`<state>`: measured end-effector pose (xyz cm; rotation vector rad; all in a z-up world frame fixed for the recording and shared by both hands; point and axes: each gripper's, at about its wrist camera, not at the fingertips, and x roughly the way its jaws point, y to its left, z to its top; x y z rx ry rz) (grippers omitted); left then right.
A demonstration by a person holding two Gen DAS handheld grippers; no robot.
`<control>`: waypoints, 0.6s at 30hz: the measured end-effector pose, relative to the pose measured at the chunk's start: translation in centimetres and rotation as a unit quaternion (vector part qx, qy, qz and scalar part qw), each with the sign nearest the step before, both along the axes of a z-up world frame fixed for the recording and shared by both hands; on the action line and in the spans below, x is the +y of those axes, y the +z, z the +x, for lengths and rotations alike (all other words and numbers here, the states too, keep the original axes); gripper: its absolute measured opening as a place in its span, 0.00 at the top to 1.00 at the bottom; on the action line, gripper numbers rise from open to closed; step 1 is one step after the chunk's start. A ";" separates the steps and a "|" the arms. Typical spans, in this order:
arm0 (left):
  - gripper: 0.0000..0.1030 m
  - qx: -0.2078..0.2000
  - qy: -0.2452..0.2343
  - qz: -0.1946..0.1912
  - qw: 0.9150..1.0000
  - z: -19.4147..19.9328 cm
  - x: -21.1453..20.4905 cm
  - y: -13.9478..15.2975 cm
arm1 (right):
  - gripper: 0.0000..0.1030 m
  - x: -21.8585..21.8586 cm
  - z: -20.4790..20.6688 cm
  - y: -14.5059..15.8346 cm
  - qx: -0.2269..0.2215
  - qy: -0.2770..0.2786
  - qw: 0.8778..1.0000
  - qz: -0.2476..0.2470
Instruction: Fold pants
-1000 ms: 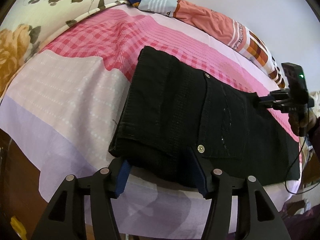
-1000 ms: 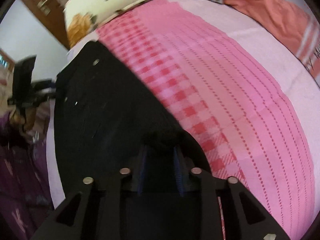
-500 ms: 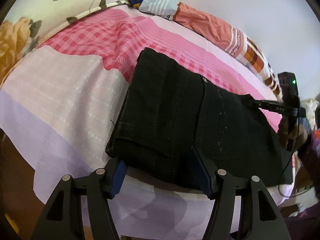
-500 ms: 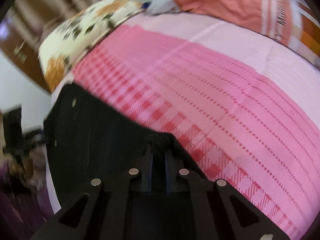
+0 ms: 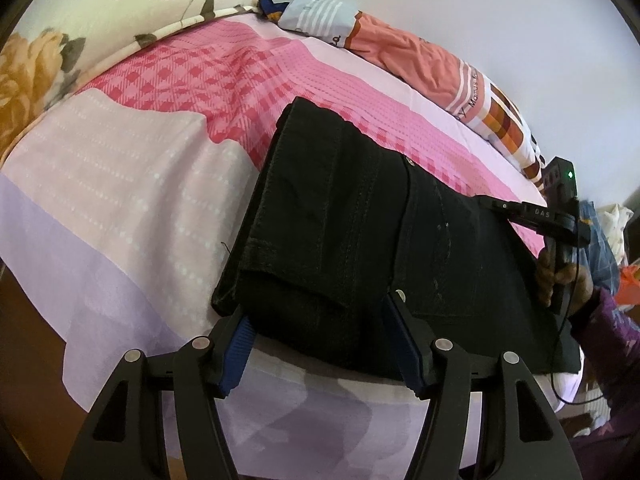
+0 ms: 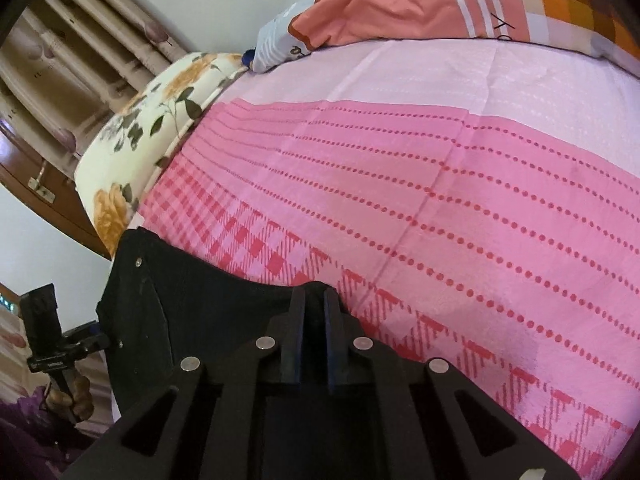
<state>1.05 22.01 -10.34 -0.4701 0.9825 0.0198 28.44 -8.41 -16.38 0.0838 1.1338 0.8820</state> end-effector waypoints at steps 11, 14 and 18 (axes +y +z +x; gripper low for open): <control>0.39 0.006 0.016 -0.017 1.000 0.4 0.8 0.3 | 0.76 -4.4 2.6 -1.5 0.113 -0.078 0.979 0.148; 0.39 0.004 0.034 -0.021 0.999 0.3 1.3 0.6 | 0.64 -9.1 3.5 -2.1 0.170 -0.168 0.935 0.263; 0.39 -0.001 0.067 0.002 0.998 0.0 2.4 1.7 | 0.63 -16.5 0.4 0.1 0.165 -0.234 0.895 0.341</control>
